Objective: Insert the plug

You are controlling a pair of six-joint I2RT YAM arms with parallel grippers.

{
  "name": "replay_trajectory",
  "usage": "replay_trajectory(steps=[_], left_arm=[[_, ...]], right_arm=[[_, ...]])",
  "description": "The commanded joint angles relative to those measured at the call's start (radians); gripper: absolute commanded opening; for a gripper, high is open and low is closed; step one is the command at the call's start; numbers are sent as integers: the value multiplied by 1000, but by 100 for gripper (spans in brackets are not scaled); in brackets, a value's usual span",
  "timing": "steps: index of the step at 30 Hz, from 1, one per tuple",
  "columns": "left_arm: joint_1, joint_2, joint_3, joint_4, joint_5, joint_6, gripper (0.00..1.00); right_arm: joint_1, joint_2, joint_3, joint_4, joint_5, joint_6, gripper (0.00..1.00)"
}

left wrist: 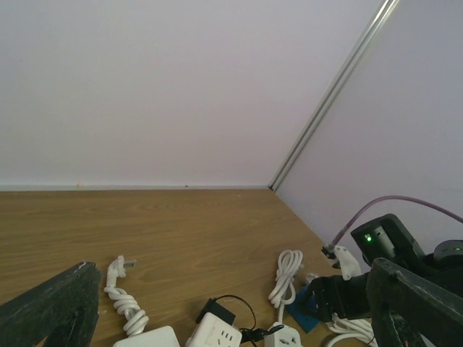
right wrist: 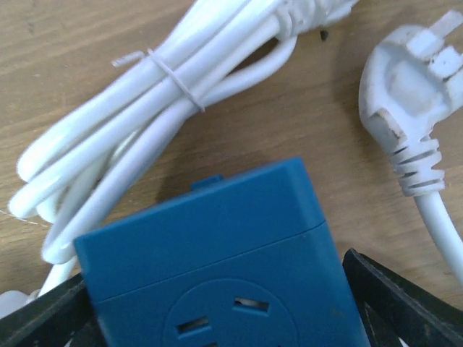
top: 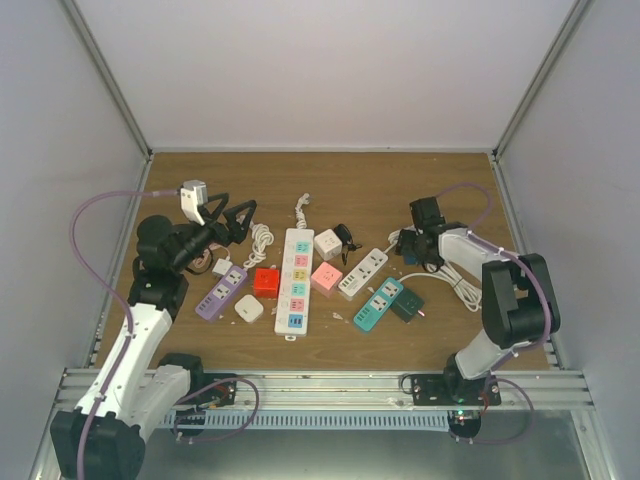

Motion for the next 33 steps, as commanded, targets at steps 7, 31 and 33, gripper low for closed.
replay_trajectory(steps=[7,31,33], left_arm=[[0,13,-6,65,-5,17,99],[-181,157,63,146,135,-44,99],[-219,165,58,182,125,-74,99]], right_arm=[[17,-5,38,-15,64,-33,63],[192,-388,-65,874,-885,200,64],[228,-374,-65,945,-891,251,64]])
